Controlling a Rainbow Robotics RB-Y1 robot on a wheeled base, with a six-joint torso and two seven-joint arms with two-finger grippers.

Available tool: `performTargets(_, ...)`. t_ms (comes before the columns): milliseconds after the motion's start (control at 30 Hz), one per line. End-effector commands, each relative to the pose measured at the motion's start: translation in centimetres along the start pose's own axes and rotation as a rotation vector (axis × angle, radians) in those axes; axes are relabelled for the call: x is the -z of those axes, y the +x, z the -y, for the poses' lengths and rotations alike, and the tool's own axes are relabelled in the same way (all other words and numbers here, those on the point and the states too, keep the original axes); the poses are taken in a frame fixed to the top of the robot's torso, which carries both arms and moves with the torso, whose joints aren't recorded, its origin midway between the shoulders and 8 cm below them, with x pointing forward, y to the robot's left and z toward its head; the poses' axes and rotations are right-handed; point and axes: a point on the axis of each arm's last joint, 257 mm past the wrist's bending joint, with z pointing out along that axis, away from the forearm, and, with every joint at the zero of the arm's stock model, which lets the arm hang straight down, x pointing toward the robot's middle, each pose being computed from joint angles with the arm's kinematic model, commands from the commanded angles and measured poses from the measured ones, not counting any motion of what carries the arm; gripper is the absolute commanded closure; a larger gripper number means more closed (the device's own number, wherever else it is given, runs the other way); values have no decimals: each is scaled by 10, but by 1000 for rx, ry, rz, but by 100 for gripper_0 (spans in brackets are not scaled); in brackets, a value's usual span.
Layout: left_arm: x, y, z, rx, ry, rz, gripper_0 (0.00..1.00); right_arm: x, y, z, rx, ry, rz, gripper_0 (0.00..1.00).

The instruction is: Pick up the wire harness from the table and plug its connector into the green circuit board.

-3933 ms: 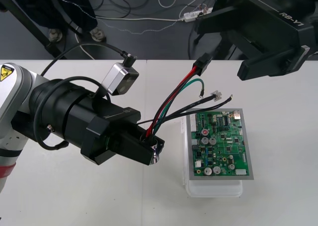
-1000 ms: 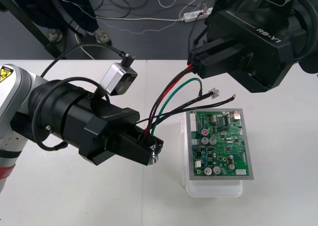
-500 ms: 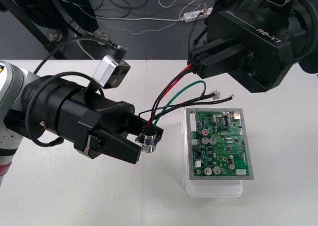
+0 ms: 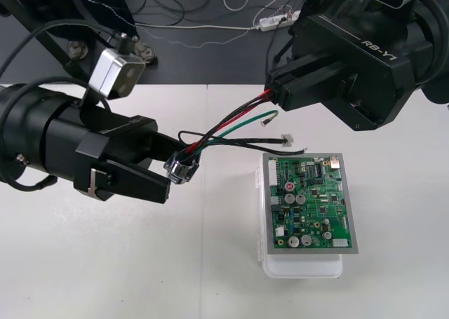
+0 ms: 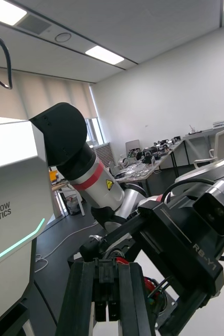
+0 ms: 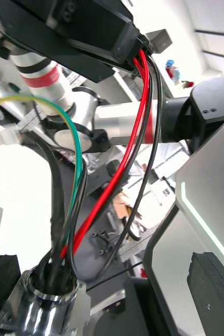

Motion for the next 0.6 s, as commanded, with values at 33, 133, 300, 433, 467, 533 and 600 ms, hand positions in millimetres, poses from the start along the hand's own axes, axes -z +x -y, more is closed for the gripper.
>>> performTargets(33, 22, -4, 5, -99, -80, -65, 7, -7, -7, -5, 64, -35, -11, 100)
performTargets(133, 32, -8, 3, -114, -119, -79, 7, -6, -6, -5, 63, -34, -10, 100)
performTargets(300, 45, -30, -4, -158, -202, -49, 7, -4, -5, -5, 62, -28, -12, 100)
performTargets(433, 48, -46, -3, -192, -246, -21, 7, 1, 1, -3, 52, -8, -23, 100)
performTargets(467, 49, -52, -3, -206, -261, -9, 7, 2, 4, -4, 49, -5, -27, 100)
performTargets(533, 50, -60, -2, -228, -286, 9, 7, 5, 6, -3, 49, 6, -37, 100)
performTargets(600, 48, -72, 0, -257, -309, 39, 7, 8, 7, -3, 52, 14, -50, 100)
